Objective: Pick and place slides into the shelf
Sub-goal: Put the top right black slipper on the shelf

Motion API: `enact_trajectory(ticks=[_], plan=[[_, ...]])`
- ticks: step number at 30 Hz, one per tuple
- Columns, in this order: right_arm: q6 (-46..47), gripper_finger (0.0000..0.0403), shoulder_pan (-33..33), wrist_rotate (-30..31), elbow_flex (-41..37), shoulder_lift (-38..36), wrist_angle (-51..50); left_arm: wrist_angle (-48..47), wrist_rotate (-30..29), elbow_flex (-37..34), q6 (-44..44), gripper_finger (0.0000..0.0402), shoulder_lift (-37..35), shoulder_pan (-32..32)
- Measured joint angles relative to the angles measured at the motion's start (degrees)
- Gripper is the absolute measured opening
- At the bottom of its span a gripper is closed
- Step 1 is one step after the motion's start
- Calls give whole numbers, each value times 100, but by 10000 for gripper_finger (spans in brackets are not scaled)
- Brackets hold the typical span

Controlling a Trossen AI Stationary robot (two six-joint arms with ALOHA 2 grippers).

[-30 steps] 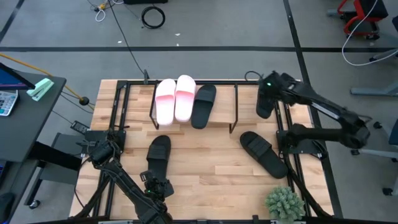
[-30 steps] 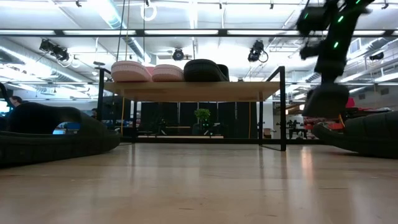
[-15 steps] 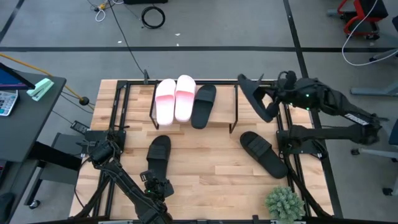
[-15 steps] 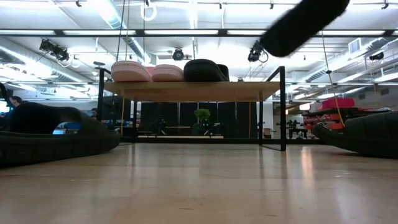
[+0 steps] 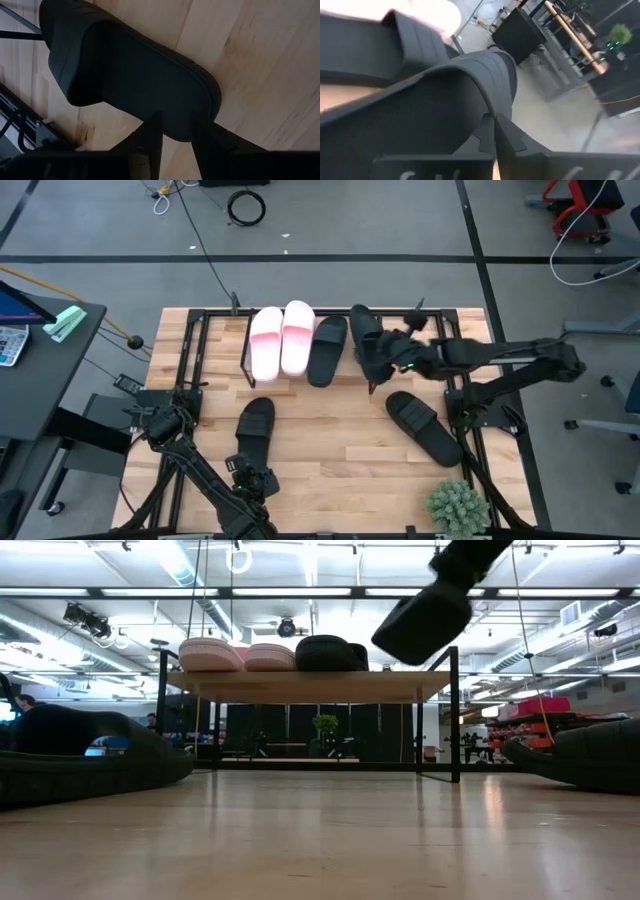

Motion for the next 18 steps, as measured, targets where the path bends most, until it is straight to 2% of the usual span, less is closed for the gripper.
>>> enact_trajectory(ticks=[4,8,13,18], plan=[[-185,0,17,76,10,445,220,0,1,-1,-2,99,0,0],[-285,0,21,399,22,695,235,0,1,-1,-2,100,0,0],[-564,0,18,581,19,729,466,1,2,-1,-2,97,0,0],[-413,0,6,604,330,789,436,0,0,1,-2,98,0,0]])
